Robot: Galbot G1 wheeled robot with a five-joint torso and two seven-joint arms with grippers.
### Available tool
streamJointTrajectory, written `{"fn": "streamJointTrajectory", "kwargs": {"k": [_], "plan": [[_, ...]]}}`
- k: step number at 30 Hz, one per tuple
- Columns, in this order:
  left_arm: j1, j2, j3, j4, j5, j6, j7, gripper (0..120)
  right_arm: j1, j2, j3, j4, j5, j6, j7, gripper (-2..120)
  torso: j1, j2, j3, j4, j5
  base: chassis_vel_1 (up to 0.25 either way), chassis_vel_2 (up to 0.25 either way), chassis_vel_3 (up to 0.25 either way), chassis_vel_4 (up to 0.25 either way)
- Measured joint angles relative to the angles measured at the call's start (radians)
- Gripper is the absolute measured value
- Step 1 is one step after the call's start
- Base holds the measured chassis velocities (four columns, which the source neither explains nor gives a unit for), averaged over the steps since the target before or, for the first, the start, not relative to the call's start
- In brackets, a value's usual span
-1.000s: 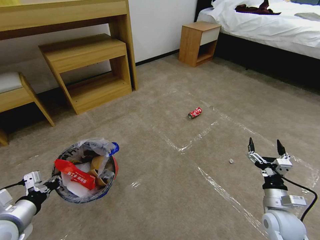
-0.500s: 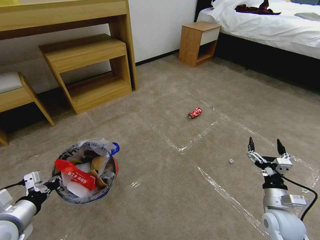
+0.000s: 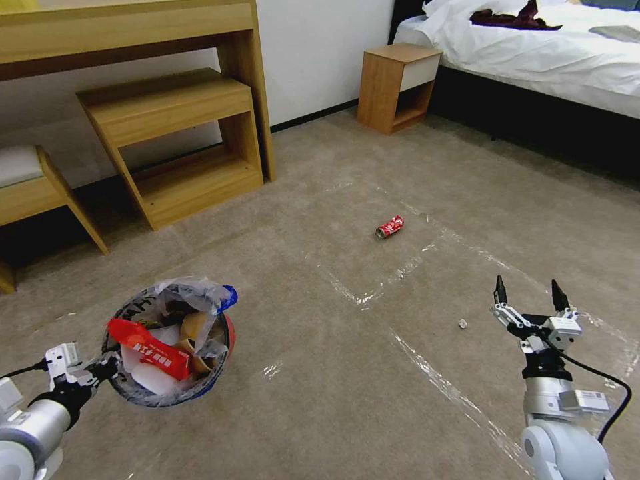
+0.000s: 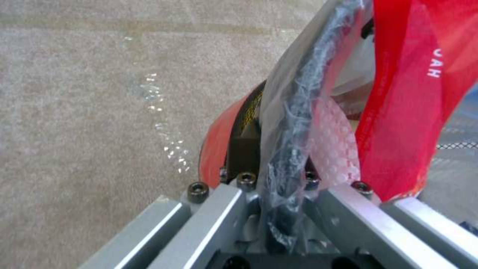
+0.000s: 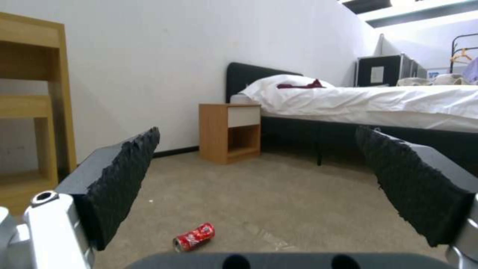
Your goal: Pick up the trash bin and place the garbage on the floor into it.
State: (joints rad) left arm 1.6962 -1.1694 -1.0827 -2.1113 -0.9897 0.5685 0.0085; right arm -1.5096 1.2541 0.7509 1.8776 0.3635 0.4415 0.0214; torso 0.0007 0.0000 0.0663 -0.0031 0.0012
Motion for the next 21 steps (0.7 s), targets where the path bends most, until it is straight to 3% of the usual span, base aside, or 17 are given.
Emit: {"fn": "streamJointTrajectory", "kwargs": {"k": [21], "plan": [[0.006, -0.005, -0.001, 0.003, 0.004, -0.012, 0.002, 0, -0.002, 0.006, 0.002, -0.001, -0.007, 0.006, 0.002, 100, 0.0, 0.0, 0.0, 0.0, 0.0, -0.048, 0.053, 0.047, -0.05]]}}
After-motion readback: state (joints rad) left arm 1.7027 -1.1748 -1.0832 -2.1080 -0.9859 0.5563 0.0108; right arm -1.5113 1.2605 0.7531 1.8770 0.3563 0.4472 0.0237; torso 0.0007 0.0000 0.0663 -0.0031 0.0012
